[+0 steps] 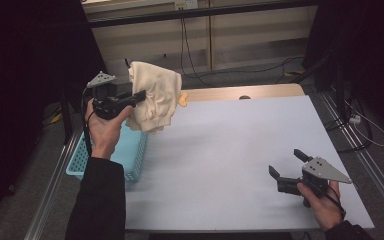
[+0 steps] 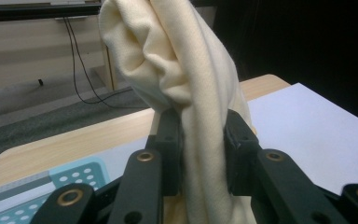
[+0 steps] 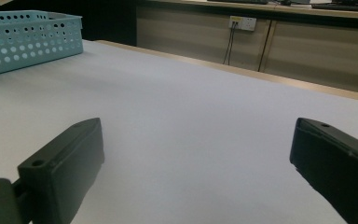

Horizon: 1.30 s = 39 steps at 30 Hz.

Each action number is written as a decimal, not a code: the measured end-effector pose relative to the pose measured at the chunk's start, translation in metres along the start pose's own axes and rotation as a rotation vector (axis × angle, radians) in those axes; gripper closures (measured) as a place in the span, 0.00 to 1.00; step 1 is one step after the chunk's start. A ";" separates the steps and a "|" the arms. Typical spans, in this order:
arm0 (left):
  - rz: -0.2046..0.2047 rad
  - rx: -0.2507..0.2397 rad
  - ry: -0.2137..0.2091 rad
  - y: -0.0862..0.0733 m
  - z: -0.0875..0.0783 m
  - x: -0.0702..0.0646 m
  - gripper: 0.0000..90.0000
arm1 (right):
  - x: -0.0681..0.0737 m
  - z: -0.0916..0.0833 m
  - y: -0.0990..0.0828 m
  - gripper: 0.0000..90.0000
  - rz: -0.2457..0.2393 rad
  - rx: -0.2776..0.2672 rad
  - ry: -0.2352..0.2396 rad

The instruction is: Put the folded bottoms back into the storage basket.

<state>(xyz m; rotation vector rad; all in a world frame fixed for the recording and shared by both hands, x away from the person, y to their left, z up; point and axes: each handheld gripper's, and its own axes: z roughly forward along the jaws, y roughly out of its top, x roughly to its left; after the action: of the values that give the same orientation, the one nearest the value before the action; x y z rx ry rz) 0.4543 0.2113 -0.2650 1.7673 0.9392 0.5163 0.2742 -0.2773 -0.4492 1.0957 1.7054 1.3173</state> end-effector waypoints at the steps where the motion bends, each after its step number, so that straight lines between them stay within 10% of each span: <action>1: -0.003 -0.001 0.002 0.000 -0.002 0.002 0.80 | 0.000 0.000 0.000 0.03 -0.003 -0.001 0.000; 39: -0.090 -0.015 0.129 -0.022 -0.052 0.064 0.80 | 0.001 0.001 0.000 0.03 -0.001 0.004 -0.001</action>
<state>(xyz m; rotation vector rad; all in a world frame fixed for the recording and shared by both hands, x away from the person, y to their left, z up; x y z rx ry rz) 0.4482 0.2965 -0.2713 1.6854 1.0965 0.5833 0.2746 -0.2759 -0.4494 1.0973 1.7086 1.3128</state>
